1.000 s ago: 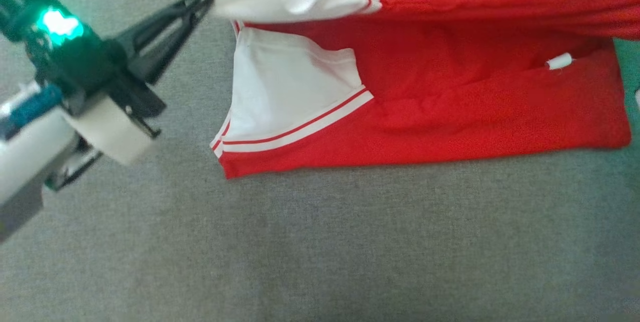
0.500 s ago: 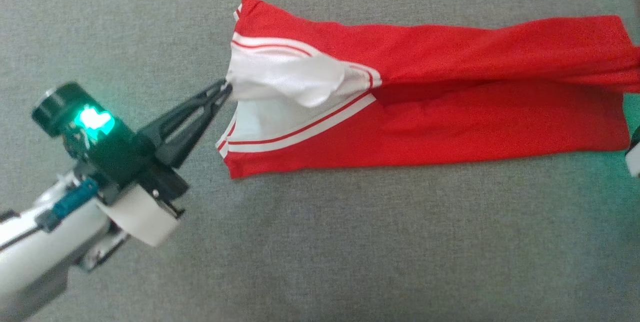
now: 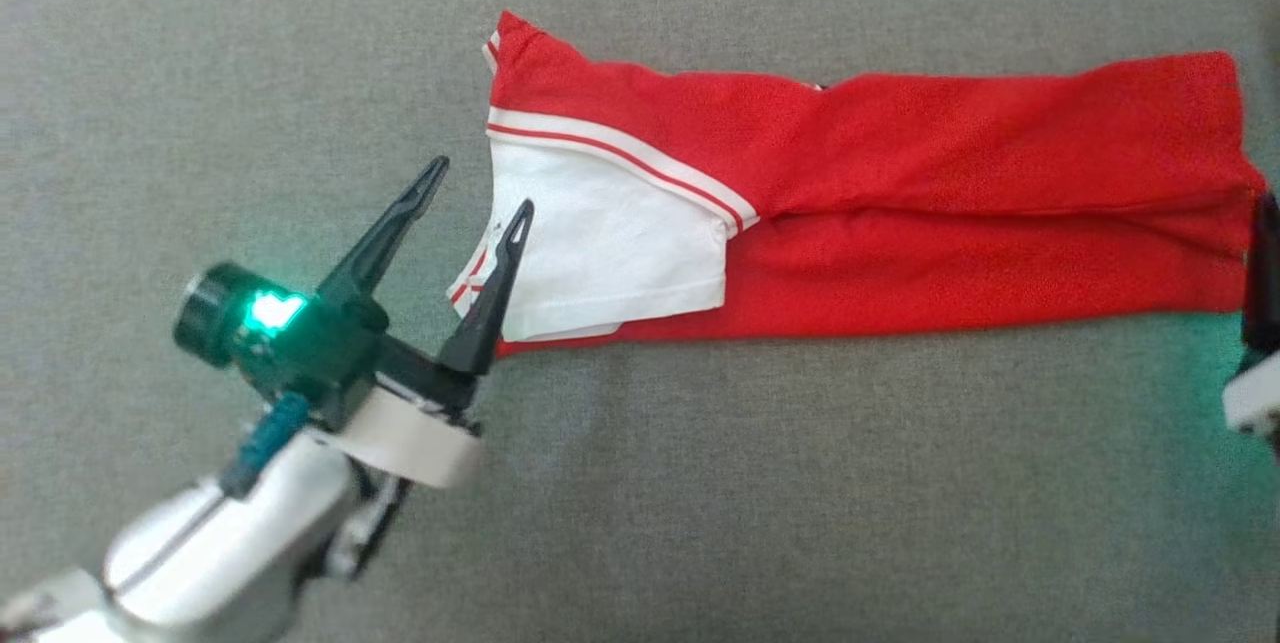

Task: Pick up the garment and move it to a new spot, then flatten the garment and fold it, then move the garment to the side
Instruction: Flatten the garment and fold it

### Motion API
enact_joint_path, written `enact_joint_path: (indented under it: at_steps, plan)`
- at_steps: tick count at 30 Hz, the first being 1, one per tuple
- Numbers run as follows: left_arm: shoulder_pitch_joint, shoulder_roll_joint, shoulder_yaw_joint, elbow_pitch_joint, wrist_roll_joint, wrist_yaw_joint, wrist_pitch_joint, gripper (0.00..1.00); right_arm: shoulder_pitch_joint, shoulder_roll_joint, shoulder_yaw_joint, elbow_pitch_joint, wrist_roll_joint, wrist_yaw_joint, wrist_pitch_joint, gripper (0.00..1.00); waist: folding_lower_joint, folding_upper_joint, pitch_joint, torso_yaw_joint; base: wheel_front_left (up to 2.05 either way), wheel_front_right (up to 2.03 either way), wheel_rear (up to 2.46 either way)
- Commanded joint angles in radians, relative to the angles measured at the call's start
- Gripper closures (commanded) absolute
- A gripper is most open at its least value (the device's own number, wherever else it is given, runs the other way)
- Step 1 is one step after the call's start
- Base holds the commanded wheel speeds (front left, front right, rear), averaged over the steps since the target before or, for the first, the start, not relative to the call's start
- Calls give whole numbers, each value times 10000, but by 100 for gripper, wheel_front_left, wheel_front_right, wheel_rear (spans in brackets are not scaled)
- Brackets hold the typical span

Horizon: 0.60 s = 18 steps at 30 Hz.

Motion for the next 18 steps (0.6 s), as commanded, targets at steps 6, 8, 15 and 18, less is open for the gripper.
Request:
enact_joint_path:
  at_steps: [6,8,15,18]
  plan:
    - [2103,-1398,2586,-210,1954,1048,-91,0,490,462,-629,-51,-218,-9,-962,0,0,-1,-539,408,0,0,0]
    - [2669,-1842,3132,-245,2586,1056,-92,0,424,460,-788,147,-234,-9,-970,0,0,-1,-648,606,0,0,0]
    - [3915,-3081,4537,-384,4013,349,-92,0,-184,211,-1772,1393,-713,-9,-499,0,0,-1,-860,1355,0,0,0]
    - [4106,-3322,4823,-360,4277,54,-92,0,-309,191,-1932,1854,-841,-9,-268,0,0,-1,-892,1497,0,0,0]
